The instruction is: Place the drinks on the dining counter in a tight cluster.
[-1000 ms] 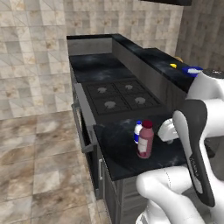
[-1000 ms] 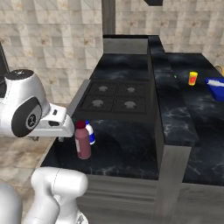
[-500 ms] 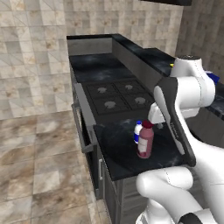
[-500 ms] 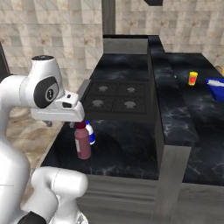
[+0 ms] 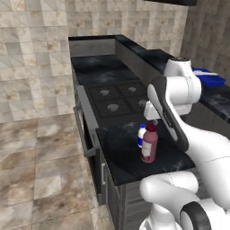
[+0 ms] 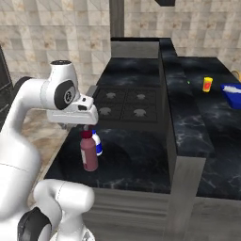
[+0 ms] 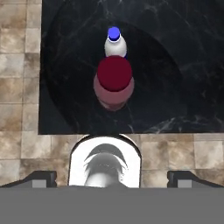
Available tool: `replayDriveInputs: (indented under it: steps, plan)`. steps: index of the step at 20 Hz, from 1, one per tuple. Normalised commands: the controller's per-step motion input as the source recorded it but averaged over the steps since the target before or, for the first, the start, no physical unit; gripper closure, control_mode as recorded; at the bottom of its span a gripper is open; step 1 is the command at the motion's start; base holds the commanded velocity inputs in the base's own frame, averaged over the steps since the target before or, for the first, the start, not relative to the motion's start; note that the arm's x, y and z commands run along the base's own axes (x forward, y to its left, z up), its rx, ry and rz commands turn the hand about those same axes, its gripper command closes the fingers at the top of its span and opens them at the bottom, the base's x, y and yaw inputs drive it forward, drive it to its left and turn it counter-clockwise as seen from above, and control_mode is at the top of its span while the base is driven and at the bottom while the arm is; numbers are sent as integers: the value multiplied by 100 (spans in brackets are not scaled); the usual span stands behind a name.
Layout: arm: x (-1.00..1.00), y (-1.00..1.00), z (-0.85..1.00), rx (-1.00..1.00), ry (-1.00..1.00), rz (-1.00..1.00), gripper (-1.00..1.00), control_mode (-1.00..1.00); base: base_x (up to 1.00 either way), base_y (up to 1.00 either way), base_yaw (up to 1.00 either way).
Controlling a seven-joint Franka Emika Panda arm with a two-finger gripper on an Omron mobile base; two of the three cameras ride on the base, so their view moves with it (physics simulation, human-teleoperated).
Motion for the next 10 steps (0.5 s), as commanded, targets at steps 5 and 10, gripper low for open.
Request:
replayDriveInputs:
  steps: [5,10]
  plan:
    - [69,13,-44,2,0,0,-100,-100,0,0,0]
    - [38,17,-50,0,0,0,-100,-100,0,0,0]
